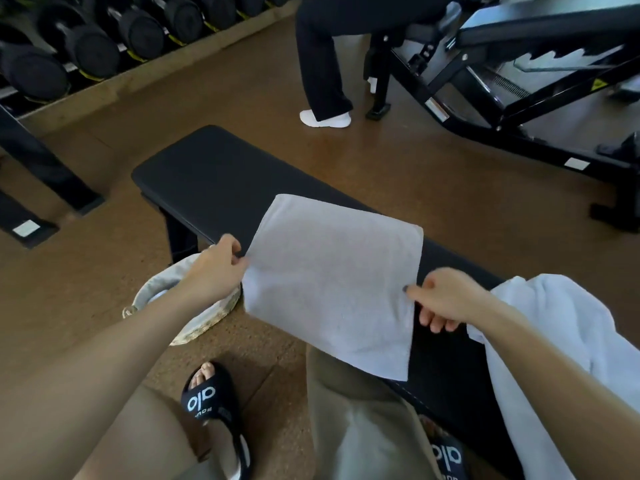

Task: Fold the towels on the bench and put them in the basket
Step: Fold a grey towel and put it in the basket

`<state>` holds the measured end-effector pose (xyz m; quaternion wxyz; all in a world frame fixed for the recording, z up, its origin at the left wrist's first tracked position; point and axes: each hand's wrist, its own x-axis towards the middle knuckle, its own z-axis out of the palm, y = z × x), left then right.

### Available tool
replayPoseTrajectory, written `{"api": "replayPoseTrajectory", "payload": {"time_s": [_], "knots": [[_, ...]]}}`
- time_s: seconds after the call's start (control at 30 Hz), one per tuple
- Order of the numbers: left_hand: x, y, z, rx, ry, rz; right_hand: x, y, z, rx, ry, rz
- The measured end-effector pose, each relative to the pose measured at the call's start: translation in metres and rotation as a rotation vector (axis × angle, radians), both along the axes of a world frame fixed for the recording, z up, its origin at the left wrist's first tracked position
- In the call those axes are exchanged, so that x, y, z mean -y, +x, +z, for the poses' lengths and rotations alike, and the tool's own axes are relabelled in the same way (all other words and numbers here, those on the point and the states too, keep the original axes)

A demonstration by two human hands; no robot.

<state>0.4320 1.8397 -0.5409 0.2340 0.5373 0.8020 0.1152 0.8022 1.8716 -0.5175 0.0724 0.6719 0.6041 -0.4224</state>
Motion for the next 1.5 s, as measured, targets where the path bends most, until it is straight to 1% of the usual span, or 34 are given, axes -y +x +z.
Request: {"api": "replayPoseTrajectory", "payload": {"time_s": [0.07, 0.1, 0.13, 0.2, 0.3, 0.33, 0.5, 0.67, 0.83, 1.07, 1.13, 1.2, 1.27, 1.33, 1.4, 1.5], "knots": [[-0.012, 0.005, 0.003, -0.007, 0.068, -0.024, -0.016, -0.001, -0.006, 0.005, 0.276, -0.092], [-0.019, 0.008, 0.004, -0.014, 0.093, -0.04, -0.024, -0.003, -0.009, -0.008, 0.383, -0.122], [-0.026, 0.009, 0.004, -0.02, 0.107, -0.055, -0.032, -0.005, -0.013, -0.027, 0.454, -0.14], [-0.042, 0.013, 0.0, 0.002, 0.102, -0.073, -0.049, -0.008, -0.021, -0.079, 0.511, -0.191], [-0.066, 0.018, -0.004, 0.069, 0.091, -0.057, -0.069, -0.01, -0.023, -0.172, 0.46, -0.362], [-0.074, 0.019, -0.006, 0.083, 0.1, -0.049, -0.075, -0.009, -0.023, -0.178, 0.442, -0.387], [-0.109, 0.018, -0.008, 0.151, 0.177, 0.013, -0.091, -0.006, -0.03, -0.121, 0.404, -0.358], [-0.132, 0.015, -0.019, 0.121, 0.246, -0.022, -0.098, -0.005, -0.04, -0.154, 0.423, -0.405], [-0.146, 0.01, -0.025, 0.027, 0.235, -0.127, -0.101, -0.005, -0.049, -0.198, 0.476, -0.517], [-0.15, 0.009, -0.022, -0.059, 0.266, -0.19, -0.1, -0.001, -0.047, -0.205, 0.503, -0.411], [-0.152, 0.007, -0.023, -0.054, 0.271, -0.185, -0.101, -0.001, -0.046, -0.184, 0.523, -0.351], [-0.153, 0.004, -0.024, -0.037, 0.275, -0.177, -0.106, -0.002, -0.044, -0.163, 0.491, -0.301], [-0.154, 0.003, -0.026, -0.027, 0.277, -0.173, -0.112, -0.003, -0.043, -0.181, 0.405, -0.316], [-0.154, 0.002, -0.026, -0.019, 0.279, -0.165, -0.118, -0.003, -0.042, -0.262, 0.323, -0.392], [-0.153, 0.0, -0.027, -0.017, 0.283, -0.165, -0.121, -0.002, -0.041, -0.316, 0.294, -0.444], [-0.153, -0.002, -0.028, -0.019, 0.298, -0.189, -0.122, -0.001, -0.04, -0.354, 0.293, -0.461]]}}
